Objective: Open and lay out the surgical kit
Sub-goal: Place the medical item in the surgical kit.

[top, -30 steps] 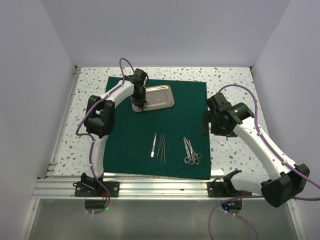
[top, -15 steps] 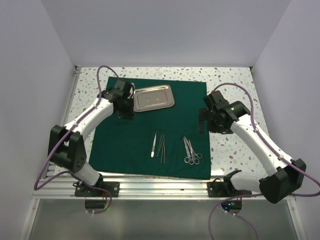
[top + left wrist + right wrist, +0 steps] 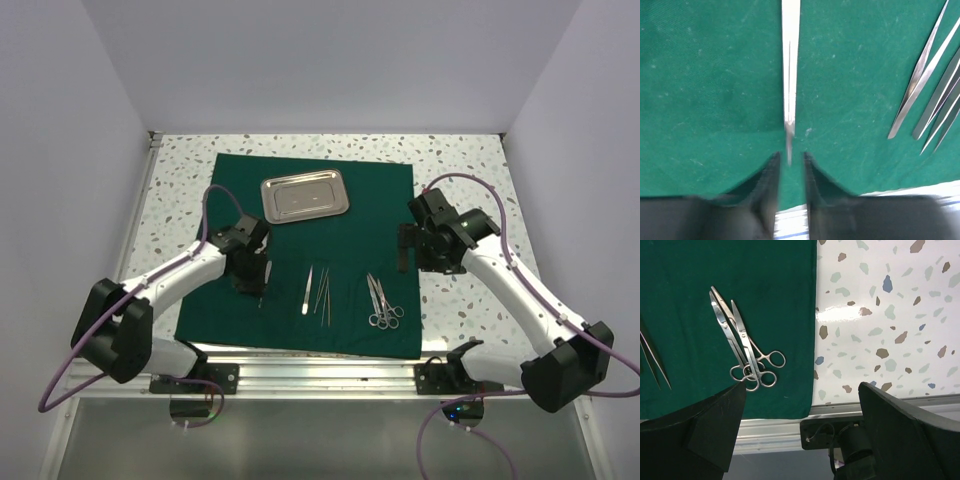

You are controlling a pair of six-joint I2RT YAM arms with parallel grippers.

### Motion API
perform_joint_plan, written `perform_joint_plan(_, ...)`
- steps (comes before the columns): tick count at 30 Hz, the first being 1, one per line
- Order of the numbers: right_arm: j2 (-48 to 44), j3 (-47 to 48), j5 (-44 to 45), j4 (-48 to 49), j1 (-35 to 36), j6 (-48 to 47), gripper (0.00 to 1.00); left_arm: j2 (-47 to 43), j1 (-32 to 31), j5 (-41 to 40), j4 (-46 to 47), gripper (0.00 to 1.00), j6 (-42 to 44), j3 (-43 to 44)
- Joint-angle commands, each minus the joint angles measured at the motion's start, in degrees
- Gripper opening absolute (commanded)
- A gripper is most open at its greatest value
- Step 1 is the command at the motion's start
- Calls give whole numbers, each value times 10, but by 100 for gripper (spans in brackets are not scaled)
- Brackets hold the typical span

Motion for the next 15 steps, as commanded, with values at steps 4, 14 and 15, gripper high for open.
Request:
perform_joint_plan(4,-23,-5,8,-2,-2,1,98,-9,-2,-10,-20,42,-15,57)
perform_joint_plan(14,-43,4,31,-34,-2,19,98,183,14,-45,-37,38,60,312)
perform_joint_plan(15,-47,3,35,-37,-2,21,99,215,19,-44,-36,37,70,330)
